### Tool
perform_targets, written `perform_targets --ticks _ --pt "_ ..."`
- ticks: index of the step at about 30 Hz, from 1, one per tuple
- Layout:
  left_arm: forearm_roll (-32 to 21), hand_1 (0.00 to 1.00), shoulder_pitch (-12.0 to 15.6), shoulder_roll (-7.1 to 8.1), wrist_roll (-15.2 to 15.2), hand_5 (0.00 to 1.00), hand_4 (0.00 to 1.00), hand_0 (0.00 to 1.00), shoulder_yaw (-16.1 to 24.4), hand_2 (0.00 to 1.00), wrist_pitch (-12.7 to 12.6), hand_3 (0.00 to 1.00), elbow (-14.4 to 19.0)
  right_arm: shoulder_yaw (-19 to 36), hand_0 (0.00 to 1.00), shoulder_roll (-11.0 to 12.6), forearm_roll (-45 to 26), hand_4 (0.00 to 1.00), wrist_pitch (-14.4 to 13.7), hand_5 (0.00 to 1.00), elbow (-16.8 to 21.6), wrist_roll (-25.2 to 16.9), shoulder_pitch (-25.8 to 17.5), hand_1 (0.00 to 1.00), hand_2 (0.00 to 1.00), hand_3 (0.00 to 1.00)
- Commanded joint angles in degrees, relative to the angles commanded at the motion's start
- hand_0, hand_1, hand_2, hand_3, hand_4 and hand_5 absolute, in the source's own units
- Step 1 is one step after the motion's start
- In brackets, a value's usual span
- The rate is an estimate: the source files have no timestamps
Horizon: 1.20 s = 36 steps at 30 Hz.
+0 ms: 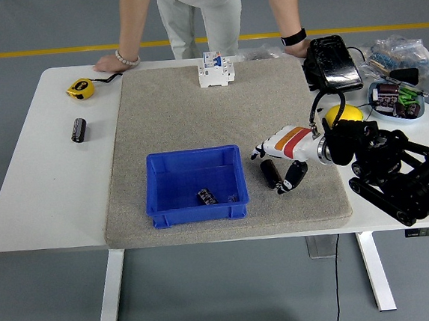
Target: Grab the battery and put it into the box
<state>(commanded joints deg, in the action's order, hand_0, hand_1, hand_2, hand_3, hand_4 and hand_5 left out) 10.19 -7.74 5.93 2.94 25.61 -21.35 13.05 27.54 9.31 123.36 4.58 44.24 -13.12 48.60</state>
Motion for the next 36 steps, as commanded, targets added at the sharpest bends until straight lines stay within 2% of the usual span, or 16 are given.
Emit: perform_targets --ticks 3,4,9,10,15,16,21,22,27,28,33,34,36 --pt "-0.2 0.639 -0.1 -0.03 -0.1 0.525 0.730 0.712 -0.2 0.759 0.0 0.705 0.0 -0.1 0.685 -0.1 -0.3 0.998 -0.4 0.250 -0.6 0.0 0.0 0.655 0.725 0.809" --pt "-0.3 0.638 -0.1 -0.04 -0.1 0.524 0.729 0.712 -0.2 0.760 0.0 0.704 0.0 -0.1 0.641 -0.2 -0.3 0.998 -0.5 0.254 -0.8 0.0 0.0 0.618 0.688 0.783" --pt "-0.5 0.638 -0.2 -0.07 -0.2 0.524 0.729 0.712 -0.4 0.760 0.0 0.704 0.1 -0.2 0.641 -0.3 -0.7 0.998 -1.1 0.254 -1.5 0.0 0.1 0.618 0.688 0.783" --pt "-0.6 0.638 -0.2 -0.06 -0.2 0.523 0.729 0.712 -0.5 0.760 0.0 0.704 0.1 -0.2 0.610 -0.4 -0.7 0.998 -1.1 0.253 -1.6 0.0 0.2 0.595 0.657 0.773" --pt "-0.7 0.638 -0.3 -0.03 -0.2 0.523 0.729 0.712 -0.6 0.760 0.1 0.704 0.1 -0.2 0.610 -0.3 -0.8 0.998 -1.2 0.253 -1.6 -0.1 0.2 0.595 0.657 0.773" --pt "-0.7 0.639 -0.3 -0.04 -0.2 0.523 0.730 0.712 -0.5 0.762 0.1 0.705 0.1 -0.1 0.585 -0.3 -0.8 0.998 -1.2 0.244 -1.6 -0.1 0.2 0.566 0.609 0.753" --pt "-0.7 0.639 -0.3 -0.05 -0.2 0.523 0.730 0.712 -0.5 0.762 0.1 0.705 0.1 -0.2 0.585 -0.3 -0.9 0.998 -1.5 0.244 -1.6 -0.2 0.1 0.566 0.609 0.753" --pt "-0.6 0.639 -0.3 -0.06 -0.1 0.523 0.730 0.712 -0.5 0.762 0.1 0.705 0.1 -0.2 0.564 -0.3 -0.9 0.975 -1.6 0.217 -1.6 -0.3 0.1 0.531 0.559 0.712" --pt "-0.6 0.639 -0.3 -0.11 -0.1 0.523 0.730 0.712 -0.4 0.762 0.1 0.705 0.1 -0.5 0.564 -0.2 -1.1 0.975 -2.0 0.217 -1.6 -0.4 0.0 0.531 0.559 0.712" --pt "-0.6 0.639 -0.3 -0.12 -0.1 0.522 0.729 0.712 -0.4 0.762 0.1 0.706 0.1 -0.5 0.546 -0.2 -1.1 0.928 -2.0 0.201 -1.7 -0.4 0.0 0.512 0.541 0.640" --pt "-0.5 0.639 -0.3 -0.15 -0.1 0.522 0.729 0.712 -0.4 0.762 0.1 0.706 0.1 -0.7 0.546 -0.2 -1.2 0.928 -2.3 0.201 -1.7 -0.4 -0.1 0.512 0.541 0.640" --pt "-0.5 0.641 -0.3 -0.15 -0.1 0.523 0.730 0.713 -0.4 0.762 0.1 0.706 0.1 -0.7 0.532 -0.2 -1.2 0.877 -2.3 0.165 -1.7 -0.4 -0.1 0.492 0.522 0.594" --pt "-0.5 0.641 -0.4 -0.13 -0.1 0.523 0.730 0.713 -0.4 0.762 0.2 0.706 0.1 -0.5 0.532 -0.1 -1.3 0.877 -2.6 0.165 -1.5 -0.4 0.0 0.492 0.522 0.594"
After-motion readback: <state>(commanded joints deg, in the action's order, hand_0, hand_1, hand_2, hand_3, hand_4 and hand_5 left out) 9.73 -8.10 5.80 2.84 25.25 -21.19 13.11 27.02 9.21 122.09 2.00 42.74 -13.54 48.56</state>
